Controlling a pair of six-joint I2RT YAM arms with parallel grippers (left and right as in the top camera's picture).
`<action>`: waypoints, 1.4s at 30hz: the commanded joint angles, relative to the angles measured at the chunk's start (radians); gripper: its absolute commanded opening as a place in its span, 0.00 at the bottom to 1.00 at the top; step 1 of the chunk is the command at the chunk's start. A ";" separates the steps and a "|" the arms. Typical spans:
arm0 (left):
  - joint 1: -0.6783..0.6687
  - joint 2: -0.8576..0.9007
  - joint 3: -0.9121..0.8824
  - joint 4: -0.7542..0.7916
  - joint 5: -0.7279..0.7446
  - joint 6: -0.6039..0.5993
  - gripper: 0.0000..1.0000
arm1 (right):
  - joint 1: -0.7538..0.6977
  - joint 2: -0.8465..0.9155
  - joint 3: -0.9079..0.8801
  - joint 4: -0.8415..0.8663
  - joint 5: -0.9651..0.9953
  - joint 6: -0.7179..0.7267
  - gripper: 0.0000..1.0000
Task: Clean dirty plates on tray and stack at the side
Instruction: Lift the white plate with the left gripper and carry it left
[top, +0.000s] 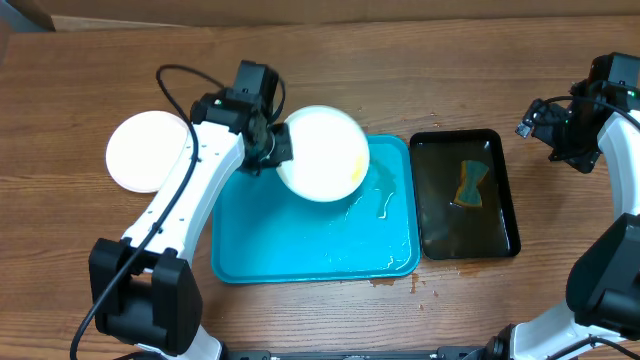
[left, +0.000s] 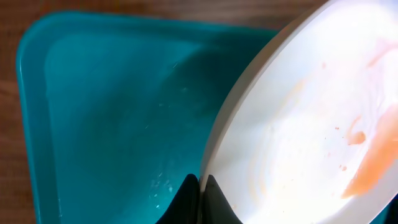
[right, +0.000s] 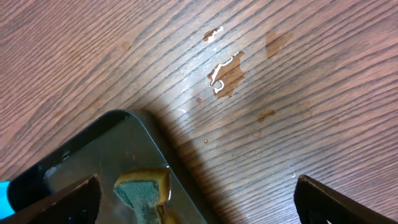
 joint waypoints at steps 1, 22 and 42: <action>-0.043 -0.009 0.068 0.032 -0.010 -0.001 0.04 | 0.002 -0.006 0.016 0.006 -0.002 0.008 1.00; -0.683 0.142 0.072 0.565 -0.785 0.212 0.04 | 0.002 -0.006 0.016 0.006 -0.002 0.008 1.00; -0.856 0.212 0.072 0.902 -1.321 0.554 0.04 | 0.002 -0.006 0.016 0.006 -0.002 0.008 1.00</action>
